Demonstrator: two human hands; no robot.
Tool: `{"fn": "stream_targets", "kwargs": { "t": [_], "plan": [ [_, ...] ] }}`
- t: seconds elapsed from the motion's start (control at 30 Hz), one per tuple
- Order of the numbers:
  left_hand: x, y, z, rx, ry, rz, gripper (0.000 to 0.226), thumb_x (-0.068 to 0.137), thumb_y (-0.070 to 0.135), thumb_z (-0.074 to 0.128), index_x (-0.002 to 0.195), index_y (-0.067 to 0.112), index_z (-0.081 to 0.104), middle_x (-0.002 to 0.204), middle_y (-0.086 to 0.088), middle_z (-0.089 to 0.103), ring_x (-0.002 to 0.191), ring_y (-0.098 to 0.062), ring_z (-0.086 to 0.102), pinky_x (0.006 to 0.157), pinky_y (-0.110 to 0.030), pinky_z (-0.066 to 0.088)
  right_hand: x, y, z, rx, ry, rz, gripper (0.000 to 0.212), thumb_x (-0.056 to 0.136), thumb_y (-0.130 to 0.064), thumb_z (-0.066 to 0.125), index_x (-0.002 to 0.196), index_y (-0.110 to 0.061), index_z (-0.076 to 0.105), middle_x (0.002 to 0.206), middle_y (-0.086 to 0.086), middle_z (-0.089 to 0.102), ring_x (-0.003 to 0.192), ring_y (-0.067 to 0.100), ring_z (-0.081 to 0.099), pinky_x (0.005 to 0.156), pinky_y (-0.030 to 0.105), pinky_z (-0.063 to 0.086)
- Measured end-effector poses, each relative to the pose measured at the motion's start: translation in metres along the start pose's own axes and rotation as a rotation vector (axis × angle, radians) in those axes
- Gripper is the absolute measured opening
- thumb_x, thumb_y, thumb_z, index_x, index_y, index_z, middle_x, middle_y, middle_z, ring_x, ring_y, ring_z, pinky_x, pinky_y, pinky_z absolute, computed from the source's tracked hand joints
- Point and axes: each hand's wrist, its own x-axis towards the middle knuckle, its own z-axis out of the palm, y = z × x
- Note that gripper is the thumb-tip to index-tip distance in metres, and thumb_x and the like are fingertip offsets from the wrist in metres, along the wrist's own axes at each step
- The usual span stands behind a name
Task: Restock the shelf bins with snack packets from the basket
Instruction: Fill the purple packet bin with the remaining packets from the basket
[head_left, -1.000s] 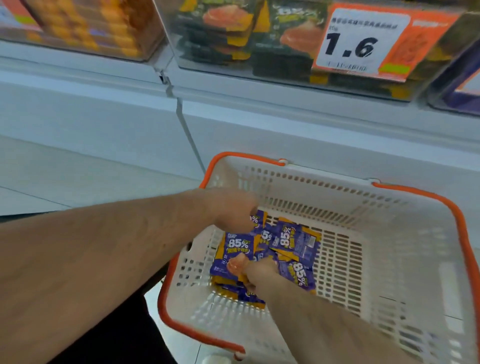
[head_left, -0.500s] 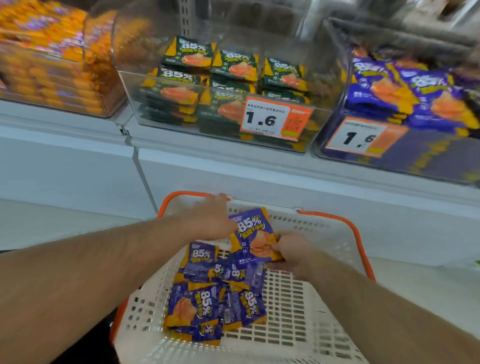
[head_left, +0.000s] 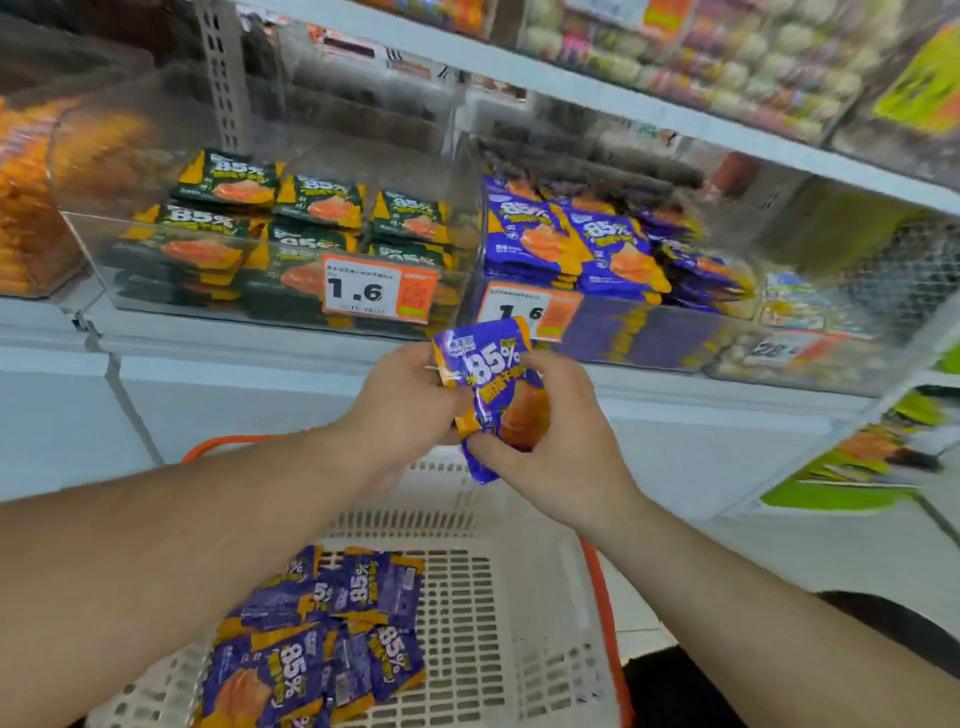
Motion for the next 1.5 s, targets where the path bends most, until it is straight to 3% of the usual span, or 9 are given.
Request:
{"fn": "stream_targets", "kwargs": {
  "t": [0.1,0.23,0.4,0.5,0.6,1.17,1.27,1.4,1.5],
  "plan": [
    [0.005,0.02,0.023,0.027,-0.005,0.067,0.031,0.081,-0.011,0.057,0.097,0.013,0.068,0.089,-0.01,0.075,0.083,-0.034,0.072,0.076,-0.051,0.059,0.007,0.001,-0.007,-0.058,0.145,-0.117,0.081,0.058,-0.057,0.074,0.126,-0.019,0.054,0.134,-0.004,0.05,0.124,0.009,0.045,0.102,0.025,0.04],
    [0.018,0.041,0.046,0.066,-0.065,0.181,0.018,0.083,0.005,0.062,0.09,0.019,0.07,0.089,-0.001,0.076,0.086,-0.025,0.072,0.085,-0.048,0.057,0.026,0.008,-0.027,-0.049,0.201,-0.032,0.073,0.067,-0.045,0.083,0.128,-0.018,0.052,0.127,-0.003,0.054,0.118,0.012,0.048,0.097,0.031,0.044],
    [0.056,0.059,0.044,0.97,0.263,0.861,0.057,0.082,0.041,0.056,0.132,0.015,0.052,0.134,-0.007,0.053,0.12,-0.026,0.051,0.098,-0.04,0.04,0.068,0.031,-0.08,-0.135,0.36,0.046,0.061,0.073,-0.041,0.076,0.129,-0.025,0.057,0.119,-0.002,0.057,0.11,0.016,0.052,0.093,0.032,0.045],
    [0.086,0.057,0.041,1.25,0.277,0.63,0.084,0.087,0.055,0.053,0.153,0.016,0.021,0.161,-0.007,0.015,0.14,-0.029,0.03,0.109,-0.046,0.027,0.103,0.05,-0.111,-0.277,0.426,0.098,0.056,0.075,-0.045,0.072,0.126,-0.026,0.061,0.112,0.001,0.06,0.11,0.024,0.054,0.095,0.038,0.045],
    [0.101,0.041,0.042,1.371,0.267,0.495,0.093,0.087,0.068,0.044,0.155,0.014,0.008,0.163,0.0,-0.009,0.131,-0.028,0.044,0.104,-0.044,0.032,0.138,0.066,-0.133,-0.39,0.427,0.16,0.058,0.077,-0.053,0.068,0.128,-0.028,0.062,0.119,0.006,0.059,0.113,0.03,0.056,0.097,0.039,0.044],
    [0.102,0.033,0.042,1.321,0.335,0.541,0.094,0.083,0.064,0.052,0.153,0.021,0.007,0.163,0.002,-0.007,0.116,-0.028,0.055,0.099,-0.042,0.034,0.188,0.105,-0.146,-0.662,0.071,0.372,0.062,0.095,-0.068,0.029,0.14,-0.032,0.049,0.144,0.006,0.052,0.134,0.031,0.044,0.115,0.052,0.024],
    [0.1,0.039,0.042,1.313,0.286,0.501,0.096,0.082,0.062,0.058,0.153,0.023,0.005,0.162,0.005,-0.009,0.12,-0.027,0.054,0.104,-0.044,0.033,0.178,0.1,-0.139,-0.629,0.271,0.232,0.056,0.095,-0.06,0.037,0.125,-0.019,0.061,0.131,0.014,0.059,0.12,0.037,0.052,0.104,0.05,0.038],
    [0.093,0.045,0.04,1.211,0.262,0.509,0.102,0.079,0.054,0.066,0.154,0.022,0.004,0.162,0.005,-0.003,0.135,-0.026,0.041,0.11,-0.05,0.026,0.138,0.073,-0.09,-0.544,0.719,-0.289,0.033,0.085,-0.036,0.057,0.101,-0.01,0.069,0.106,0.014,0.062,0.097,0.036,0.057,0.08,0.043,0.042],
    [0.072,0.03,0.018,1.303,0.348,0.897,0.085,0.07,0.037,0.067,0.144,0.009,0.036,0.145,-0.014,0.038,0.125,-0.032,0.045,0.1,-0.048,0.033,0.104,0.049,-0.032,-0.309,0.62,-0.49,0.019,0.082,-0.025,0.059,0.087,-0.008,0.065,0.086,0.012,0.06,0.083,0.035,0.057,0.069,0.042,0.041]
  ]
}}
